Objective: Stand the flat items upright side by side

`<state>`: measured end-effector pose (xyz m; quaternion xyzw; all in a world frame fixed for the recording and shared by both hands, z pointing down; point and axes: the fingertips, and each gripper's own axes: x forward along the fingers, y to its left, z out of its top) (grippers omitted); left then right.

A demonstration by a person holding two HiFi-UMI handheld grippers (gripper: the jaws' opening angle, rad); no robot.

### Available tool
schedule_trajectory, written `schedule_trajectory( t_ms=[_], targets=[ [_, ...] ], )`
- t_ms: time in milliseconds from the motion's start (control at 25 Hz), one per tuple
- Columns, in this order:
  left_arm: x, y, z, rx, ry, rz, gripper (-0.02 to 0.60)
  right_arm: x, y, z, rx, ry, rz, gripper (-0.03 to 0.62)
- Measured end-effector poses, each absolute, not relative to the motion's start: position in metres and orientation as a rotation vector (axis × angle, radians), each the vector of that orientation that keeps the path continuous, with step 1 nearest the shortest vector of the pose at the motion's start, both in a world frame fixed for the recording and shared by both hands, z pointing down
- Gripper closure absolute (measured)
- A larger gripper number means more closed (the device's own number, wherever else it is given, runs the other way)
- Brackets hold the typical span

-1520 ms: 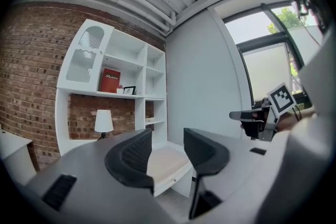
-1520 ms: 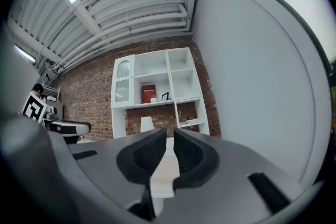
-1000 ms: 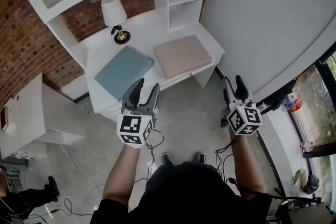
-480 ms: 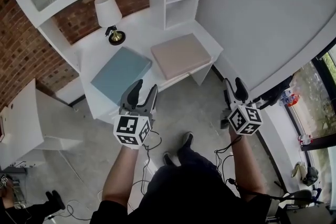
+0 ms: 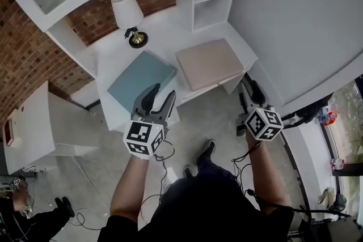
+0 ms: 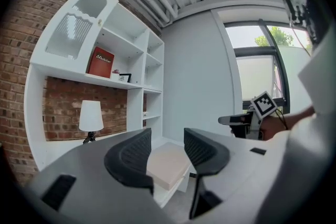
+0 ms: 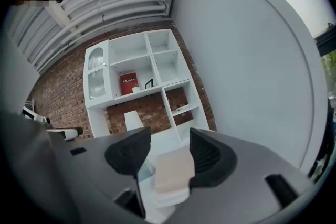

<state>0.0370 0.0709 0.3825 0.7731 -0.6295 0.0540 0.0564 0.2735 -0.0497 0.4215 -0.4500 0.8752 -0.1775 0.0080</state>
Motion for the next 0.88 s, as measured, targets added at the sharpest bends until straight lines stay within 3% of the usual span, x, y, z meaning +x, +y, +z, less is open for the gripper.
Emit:
schedule_trajectory(
  t_ms=[880],
  targets=[
    [0.084,-0.159,0.422,2.316,-1.684,0.240,0.388,0.301,-0.227,0.498,-1.425,2.689,-0.847,0.378]
  ],
)
